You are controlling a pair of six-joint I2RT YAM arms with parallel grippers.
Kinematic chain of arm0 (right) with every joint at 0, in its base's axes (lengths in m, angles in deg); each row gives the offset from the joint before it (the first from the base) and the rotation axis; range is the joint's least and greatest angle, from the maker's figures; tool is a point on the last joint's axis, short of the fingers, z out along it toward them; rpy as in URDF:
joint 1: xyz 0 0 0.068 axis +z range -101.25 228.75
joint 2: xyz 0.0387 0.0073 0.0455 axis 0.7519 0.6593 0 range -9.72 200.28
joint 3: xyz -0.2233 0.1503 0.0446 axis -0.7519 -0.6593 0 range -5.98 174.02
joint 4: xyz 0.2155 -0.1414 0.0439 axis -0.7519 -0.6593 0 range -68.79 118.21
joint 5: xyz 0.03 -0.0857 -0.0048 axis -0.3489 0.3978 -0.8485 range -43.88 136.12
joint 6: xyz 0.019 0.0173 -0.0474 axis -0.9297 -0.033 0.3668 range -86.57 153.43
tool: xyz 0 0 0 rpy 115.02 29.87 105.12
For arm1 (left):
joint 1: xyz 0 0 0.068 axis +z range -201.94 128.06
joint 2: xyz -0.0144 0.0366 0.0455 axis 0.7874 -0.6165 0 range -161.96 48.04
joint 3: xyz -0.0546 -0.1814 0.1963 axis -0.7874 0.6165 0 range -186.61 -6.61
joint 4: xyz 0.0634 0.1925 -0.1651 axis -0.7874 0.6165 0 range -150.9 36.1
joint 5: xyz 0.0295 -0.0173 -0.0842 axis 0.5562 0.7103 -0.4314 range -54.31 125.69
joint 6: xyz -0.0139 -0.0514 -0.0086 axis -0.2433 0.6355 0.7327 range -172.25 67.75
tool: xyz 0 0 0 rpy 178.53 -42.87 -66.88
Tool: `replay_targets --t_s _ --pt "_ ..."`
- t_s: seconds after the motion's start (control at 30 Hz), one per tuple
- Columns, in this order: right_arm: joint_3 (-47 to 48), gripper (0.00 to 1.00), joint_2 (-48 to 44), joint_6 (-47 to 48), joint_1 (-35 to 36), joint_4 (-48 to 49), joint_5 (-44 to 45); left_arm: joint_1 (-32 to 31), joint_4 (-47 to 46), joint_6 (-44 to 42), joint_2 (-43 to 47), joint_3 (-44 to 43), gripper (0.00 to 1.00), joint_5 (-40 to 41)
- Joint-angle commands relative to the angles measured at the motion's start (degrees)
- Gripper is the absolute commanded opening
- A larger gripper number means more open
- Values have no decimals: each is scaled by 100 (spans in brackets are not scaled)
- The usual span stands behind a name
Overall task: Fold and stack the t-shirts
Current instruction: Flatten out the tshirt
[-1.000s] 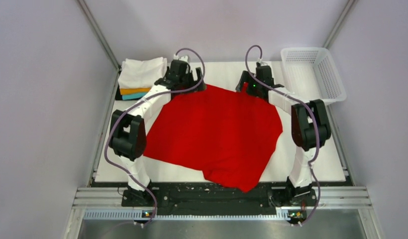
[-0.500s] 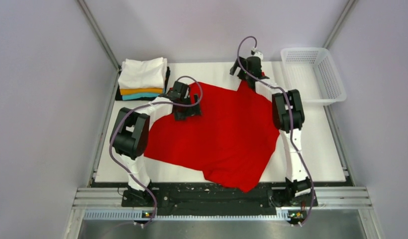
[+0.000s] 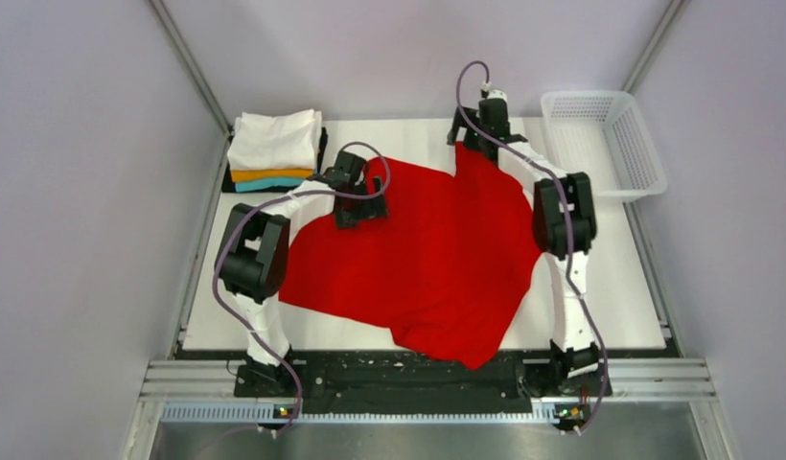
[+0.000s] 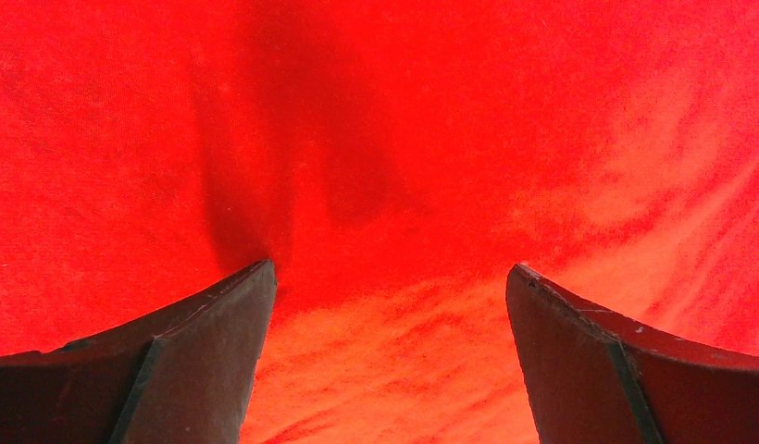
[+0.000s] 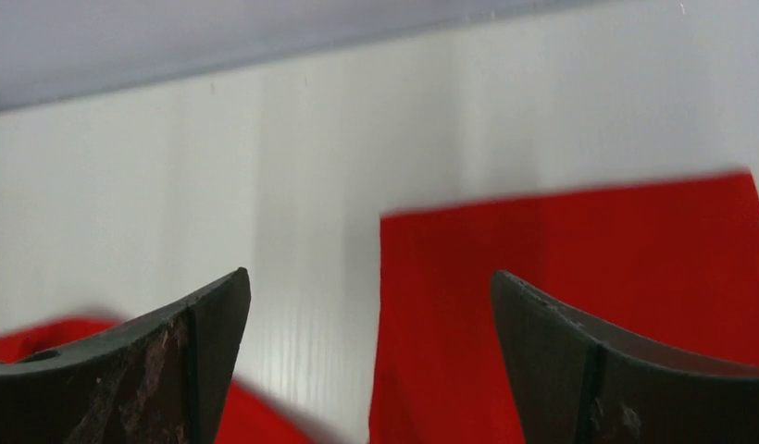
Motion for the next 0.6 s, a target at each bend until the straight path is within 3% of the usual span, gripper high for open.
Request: replay_targets --t_s 0.0,0.13,0.27,0.4,0.57 --pt "-2203 99 -2548 289 136 73 -185 40 225 146 -373 -895 99 471" --pt "-4442 99 -4174 24 441 -1 -68 130 156 24 -770 -1564 99 791" --pt "-5938 99 -5120 -637 543 -276 -569 164 113 -107 -1217 -1940 99 993" --pt "-6803 99 -5630 -838 631 -591 -757 220 67 -154 -1590 -2271 99 941" --pt "-7234 99 -5843 -951 622 -1141 -528 229 -387 -219 -1787 -2375 99 1218"
